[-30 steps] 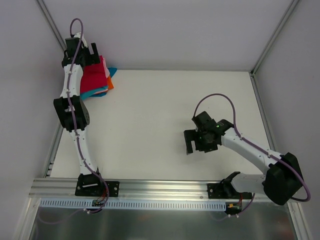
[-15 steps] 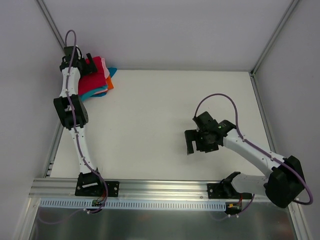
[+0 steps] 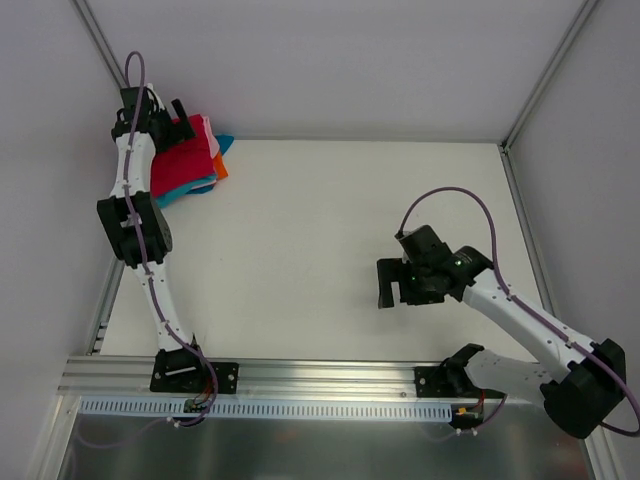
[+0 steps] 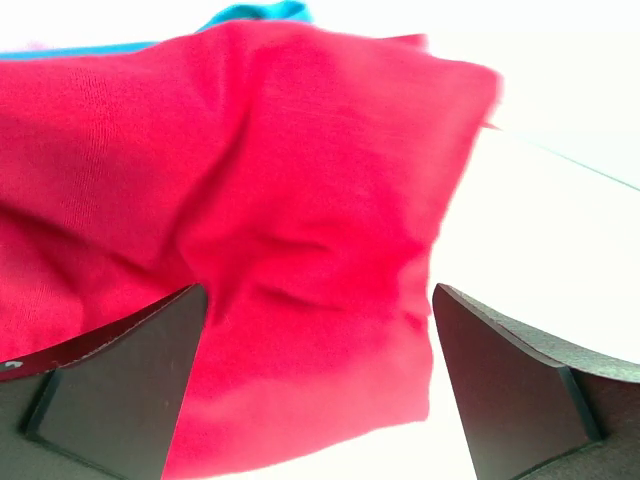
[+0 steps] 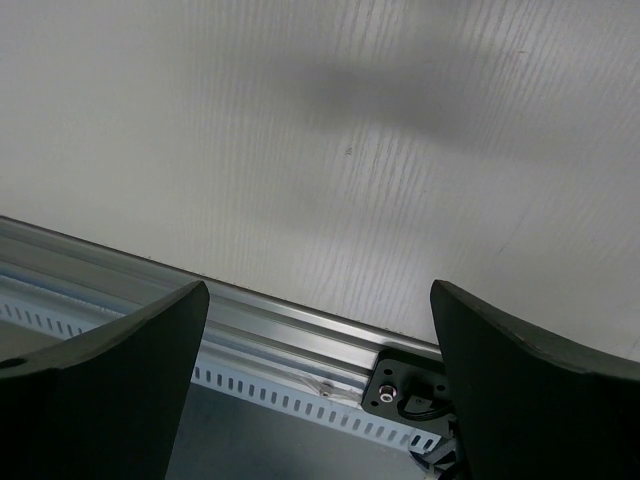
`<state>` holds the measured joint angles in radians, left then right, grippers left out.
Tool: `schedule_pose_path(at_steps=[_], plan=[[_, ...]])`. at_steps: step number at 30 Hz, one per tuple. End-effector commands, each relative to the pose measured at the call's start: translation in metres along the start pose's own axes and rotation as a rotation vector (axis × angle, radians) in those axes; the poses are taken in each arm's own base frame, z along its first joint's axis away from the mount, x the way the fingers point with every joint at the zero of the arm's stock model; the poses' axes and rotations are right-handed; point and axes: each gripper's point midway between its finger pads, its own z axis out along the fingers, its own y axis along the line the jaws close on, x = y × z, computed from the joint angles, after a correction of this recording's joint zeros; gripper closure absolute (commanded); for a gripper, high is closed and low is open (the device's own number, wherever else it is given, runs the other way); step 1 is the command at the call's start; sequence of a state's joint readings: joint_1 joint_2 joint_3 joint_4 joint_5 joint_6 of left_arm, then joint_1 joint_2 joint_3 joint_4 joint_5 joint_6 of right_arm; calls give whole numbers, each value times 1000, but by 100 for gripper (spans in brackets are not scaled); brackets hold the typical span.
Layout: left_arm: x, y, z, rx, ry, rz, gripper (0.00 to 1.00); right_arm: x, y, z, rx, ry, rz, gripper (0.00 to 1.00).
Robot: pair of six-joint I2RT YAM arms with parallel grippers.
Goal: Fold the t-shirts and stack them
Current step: Put the neatly folded tshirt into the corner of the board with the left arm
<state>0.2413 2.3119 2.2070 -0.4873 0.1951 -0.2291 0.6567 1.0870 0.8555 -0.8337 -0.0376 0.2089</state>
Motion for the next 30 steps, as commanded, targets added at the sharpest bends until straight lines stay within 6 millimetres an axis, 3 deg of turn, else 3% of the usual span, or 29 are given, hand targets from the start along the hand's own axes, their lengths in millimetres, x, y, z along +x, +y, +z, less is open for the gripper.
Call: schedule_pose_path(at_steps=[1, 6, 7, 8, 10, 12, 13, 14, 15, 16, 17, 19, 22, 24, 27, 30], plan=[[-47, -45, -82, 85, -123, 47, 1, -14, 2, -27, -6, -80, 20, 1], [-46, -75, -153, 150, -204, 104, 1, -34, -11, -57, 59, -218, -9, 1], [-30, -73, -155, 153, -177, 105, 1, -37, -13, -61, 69, -238, -13, 1], [-36, -83, -186, 180, -226, 123, 1, -40, -19, -66, 96, -263, -21, 0], [-27, -95, -209, 224, -247, 152, 1, -48, -23, -79, 117, -318, -27, 0], [-8, -102, -244, 261, -275, 199, 1, -56, -33, -92, 160, -391, -34, 0], [18, -97, -240, 263, -236, 225, 1, -61, -34, -98, 167, -426, -32, 0], [12, -107, -275, 294, -334, 267, 1, -64, -38, -107, 178, -474, -28, 0], [20, -110, -286, 305, -361, 285, 1, -66, -39, -112, 180, -494, -40, 0], [41, -107, -285, 312, -342, 290, 1, -69, -40, -116, 179, -516, -35, 1], [41, -113, -315, 331, -410, 303, 1, -72, -39, -124, 171, -547, -32, 1], [64, -113, -334, 348, -393, 285, 1, -73, -38, -131, 158, -567, -36, 1], [104, -111, -350, 391, -363, 285, 1, -70, -42, -137, 159, -602, -27, 1], [120, -104, -361, 384, -421, 302, 1, -67, -48, -141, 169, -633, -17, 1], [133, -91, -371, 337, -475, 317, 1, -60, -57, -138, 198, -637, -12, 1], [148, -83, -363, 305, -447, 311, 1, -56, -69, -131, 262, -625, -34, 1]])
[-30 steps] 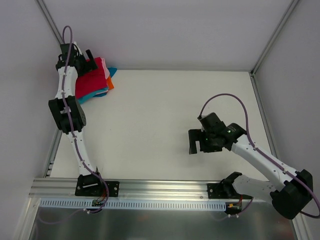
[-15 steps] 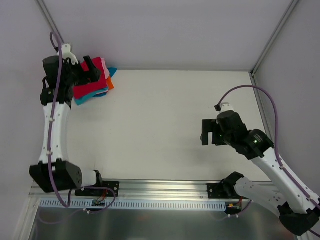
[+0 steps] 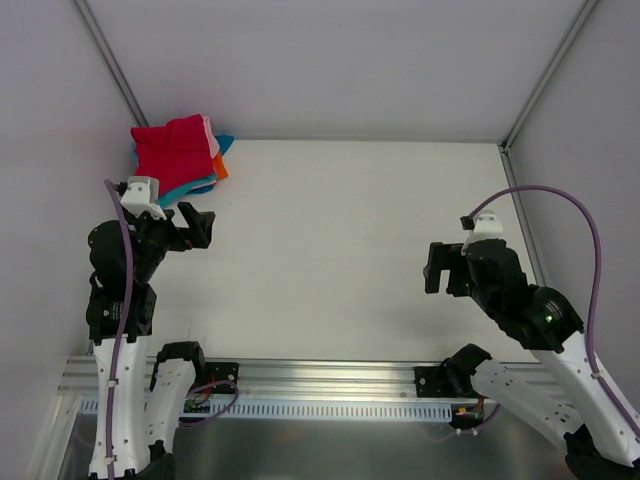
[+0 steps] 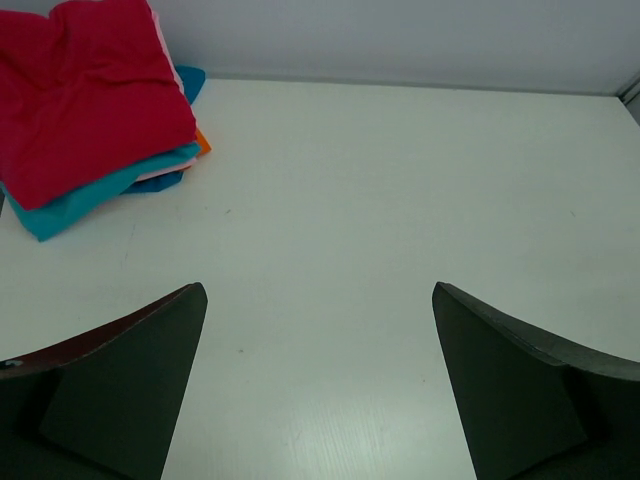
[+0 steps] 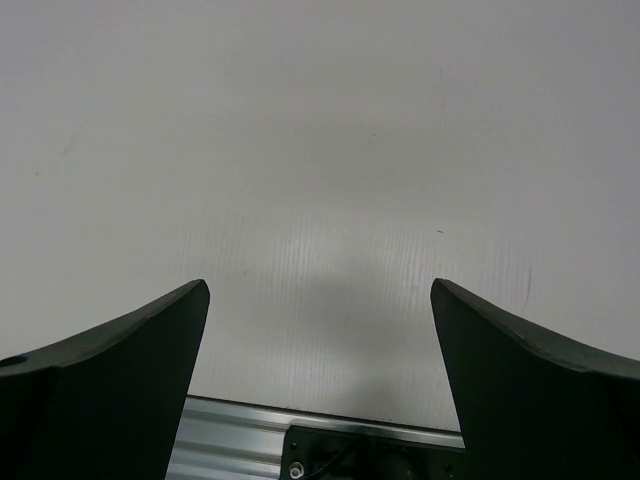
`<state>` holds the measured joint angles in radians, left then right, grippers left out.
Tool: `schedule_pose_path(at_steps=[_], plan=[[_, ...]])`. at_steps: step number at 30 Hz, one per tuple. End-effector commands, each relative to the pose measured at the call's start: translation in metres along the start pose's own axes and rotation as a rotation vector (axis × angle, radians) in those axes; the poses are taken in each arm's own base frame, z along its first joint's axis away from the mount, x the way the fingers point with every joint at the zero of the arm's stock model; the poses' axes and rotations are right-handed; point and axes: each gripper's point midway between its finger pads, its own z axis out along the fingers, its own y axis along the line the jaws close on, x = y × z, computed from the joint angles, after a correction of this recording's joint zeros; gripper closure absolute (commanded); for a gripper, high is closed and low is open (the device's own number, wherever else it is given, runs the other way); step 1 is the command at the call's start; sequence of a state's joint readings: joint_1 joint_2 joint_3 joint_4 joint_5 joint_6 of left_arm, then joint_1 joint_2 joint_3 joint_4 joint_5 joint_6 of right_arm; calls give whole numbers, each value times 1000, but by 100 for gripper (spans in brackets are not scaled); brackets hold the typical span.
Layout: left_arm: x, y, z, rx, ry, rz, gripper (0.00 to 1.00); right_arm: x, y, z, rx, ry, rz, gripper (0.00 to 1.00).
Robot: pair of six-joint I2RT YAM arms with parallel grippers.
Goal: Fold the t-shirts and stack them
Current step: Put the neatly folded tshirt into the corner of the board with the left arm
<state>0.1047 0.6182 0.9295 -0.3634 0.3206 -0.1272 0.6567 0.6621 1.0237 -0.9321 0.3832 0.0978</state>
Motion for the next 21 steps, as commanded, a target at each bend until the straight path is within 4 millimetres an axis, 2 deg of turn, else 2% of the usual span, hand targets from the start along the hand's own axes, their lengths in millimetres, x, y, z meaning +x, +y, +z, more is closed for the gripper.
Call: schedule_pose_path(at_steps=[1, 5, 6, 8, 11, 14, 17, 19, 21], plan=[[15, 8, 2, -36, 21, 17, 1, 2, -21, 4, 106, -12, -58, 1], [39, 10, 6, -30, 51, -22, 1, -15, -28, 8, 149, -68, -147, 1], [46, 11, 8, -30, 60, -30, 1, -28, -27, 7, 153, -111, -147, 0], [47, 12, 9, -33, 58, -28, 1, -42, -29, 12, 195, -131, -202, 0], [48, 18, 15, -60, 65, -1, 1, -68, -21, 25, 211, -163, -222, 1], [46, 21, 22, -79, 69, 25, 1, -85, -12, 41, 180, -181, -198, 0], [45, 20, 28, -74, 69, 44, 1, -105, -11, 52, 87, -214, -64, 0], [46, 21, 30, -78, 74, 50, 1, -111, -18, 56, 39, -221, 27, 0], [47, 18, 35, -61, 72, 49, 1, -114, -29, 58, 61, -215, 48, 1]])
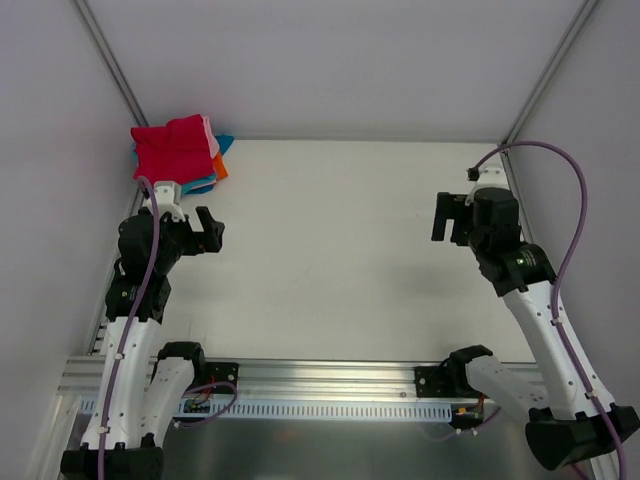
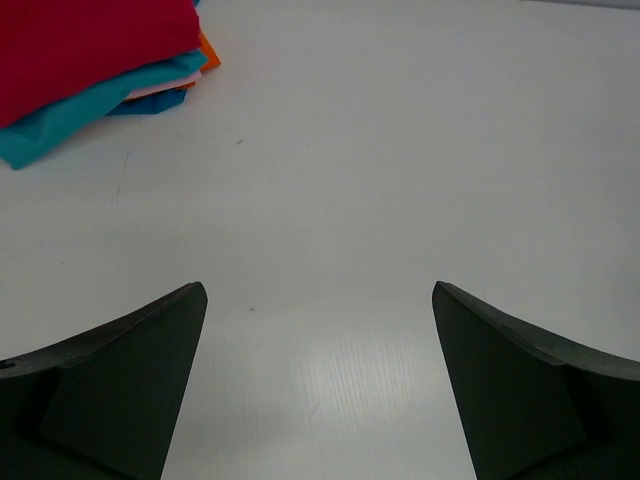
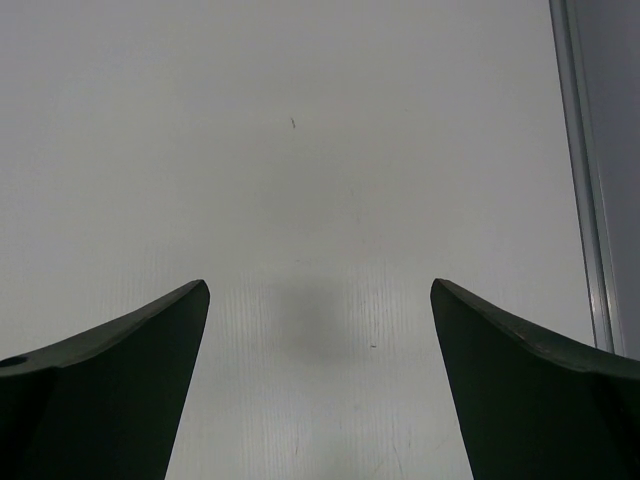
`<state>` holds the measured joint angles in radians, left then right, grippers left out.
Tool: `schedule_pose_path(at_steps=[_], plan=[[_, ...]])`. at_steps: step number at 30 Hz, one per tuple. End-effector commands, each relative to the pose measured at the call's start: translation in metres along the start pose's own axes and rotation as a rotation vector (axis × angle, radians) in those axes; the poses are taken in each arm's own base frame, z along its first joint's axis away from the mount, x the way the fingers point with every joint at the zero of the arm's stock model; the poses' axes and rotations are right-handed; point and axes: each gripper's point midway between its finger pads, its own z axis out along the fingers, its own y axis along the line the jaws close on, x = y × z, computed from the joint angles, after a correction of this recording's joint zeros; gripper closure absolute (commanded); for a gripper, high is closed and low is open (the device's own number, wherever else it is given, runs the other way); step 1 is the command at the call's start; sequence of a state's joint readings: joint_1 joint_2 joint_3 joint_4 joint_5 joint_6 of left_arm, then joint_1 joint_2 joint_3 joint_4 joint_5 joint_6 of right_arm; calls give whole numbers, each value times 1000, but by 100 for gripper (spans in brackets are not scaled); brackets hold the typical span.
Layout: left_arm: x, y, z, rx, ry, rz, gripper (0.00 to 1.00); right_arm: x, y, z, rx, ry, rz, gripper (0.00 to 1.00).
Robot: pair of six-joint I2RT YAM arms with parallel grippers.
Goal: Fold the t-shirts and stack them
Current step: Put the neatly folded tshirt into the corner of the board with the left arm
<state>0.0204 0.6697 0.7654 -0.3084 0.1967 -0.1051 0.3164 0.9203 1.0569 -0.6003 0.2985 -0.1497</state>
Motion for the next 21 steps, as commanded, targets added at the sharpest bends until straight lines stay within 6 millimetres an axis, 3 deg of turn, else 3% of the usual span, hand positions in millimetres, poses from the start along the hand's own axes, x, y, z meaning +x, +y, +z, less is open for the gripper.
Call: schedule_pose_path(at_steps=[1, 5, 21], plan=[[-24, -4, 4, 11, -82, 45, 1, -46, 7, -8, -102, -129, 81, 1], [-13, -11, 15, 39, -42, 59, 1, -44, -14, -6, -91, -142, 168, 1], [-5, -20, 34, 56, -17, 93, 1, -32, -22, -2, -52, -111, 160, 0]])
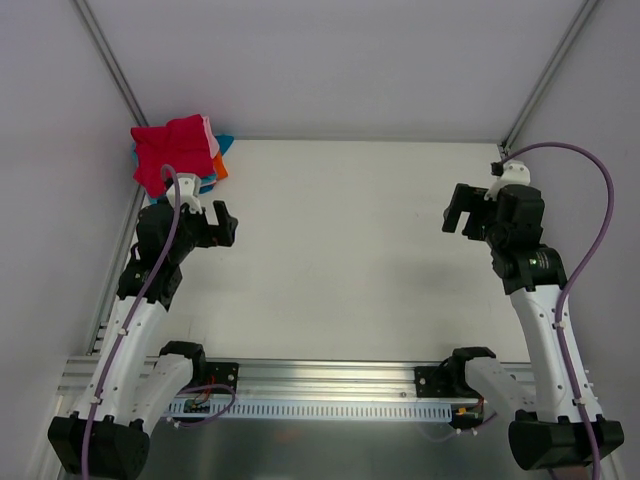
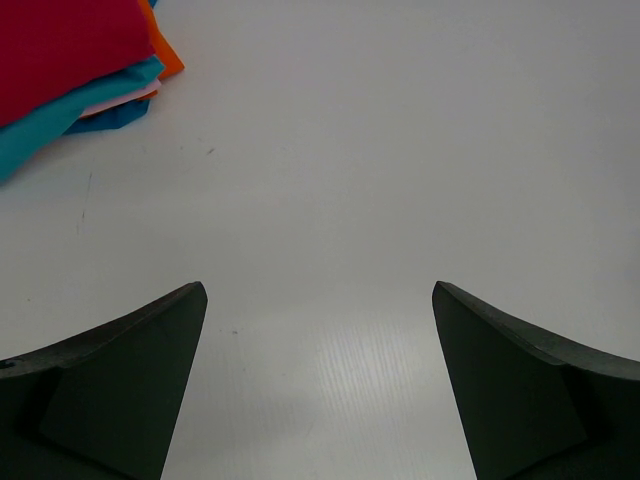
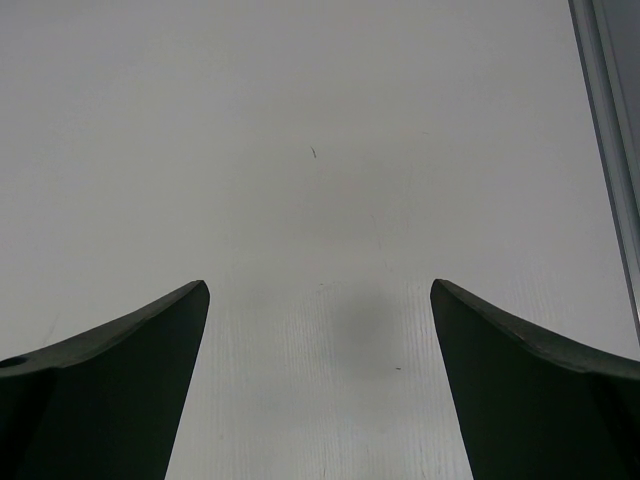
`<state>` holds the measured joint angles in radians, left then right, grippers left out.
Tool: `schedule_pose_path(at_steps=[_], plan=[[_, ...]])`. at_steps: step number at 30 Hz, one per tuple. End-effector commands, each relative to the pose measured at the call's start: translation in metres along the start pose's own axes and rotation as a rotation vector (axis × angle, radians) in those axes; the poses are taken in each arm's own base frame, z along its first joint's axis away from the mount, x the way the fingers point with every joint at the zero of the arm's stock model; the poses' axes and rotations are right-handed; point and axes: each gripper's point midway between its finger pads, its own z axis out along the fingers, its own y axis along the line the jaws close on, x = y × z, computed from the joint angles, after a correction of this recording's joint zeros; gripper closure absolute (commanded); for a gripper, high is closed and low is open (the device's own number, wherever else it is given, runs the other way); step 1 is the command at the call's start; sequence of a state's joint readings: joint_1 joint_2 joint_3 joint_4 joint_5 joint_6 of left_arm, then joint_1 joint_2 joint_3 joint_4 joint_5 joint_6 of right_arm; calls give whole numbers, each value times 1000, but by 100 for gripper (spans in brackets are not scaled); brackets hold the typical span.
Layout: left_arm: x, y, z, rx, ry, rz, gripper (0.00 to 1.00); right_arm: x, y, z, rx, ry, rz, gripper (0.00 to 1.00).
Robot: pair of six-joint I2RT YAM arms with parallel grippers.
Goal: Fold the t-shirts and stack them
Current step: Put the neatly folded tshirt into the corner of the board with the left arm
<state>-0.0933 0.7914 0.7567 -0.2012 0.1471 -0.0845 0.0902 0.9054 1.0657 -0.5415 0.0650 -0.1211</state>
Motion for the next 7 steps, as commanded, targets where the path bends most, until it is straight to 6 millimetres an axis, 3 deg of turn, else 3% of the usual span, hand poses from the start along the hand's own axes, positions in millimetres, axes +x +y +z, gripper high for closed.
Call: schedule_pose_path(at_steps=[1, 7], plan=[[-12, -1, 3, -1, -51, 44, 1, -14, 2, -2, -10, -55, 3, 1], [-11, 1, 5, -6, -42, 52, 1, -12, 2, 1, -9, -52, 7, 0]])
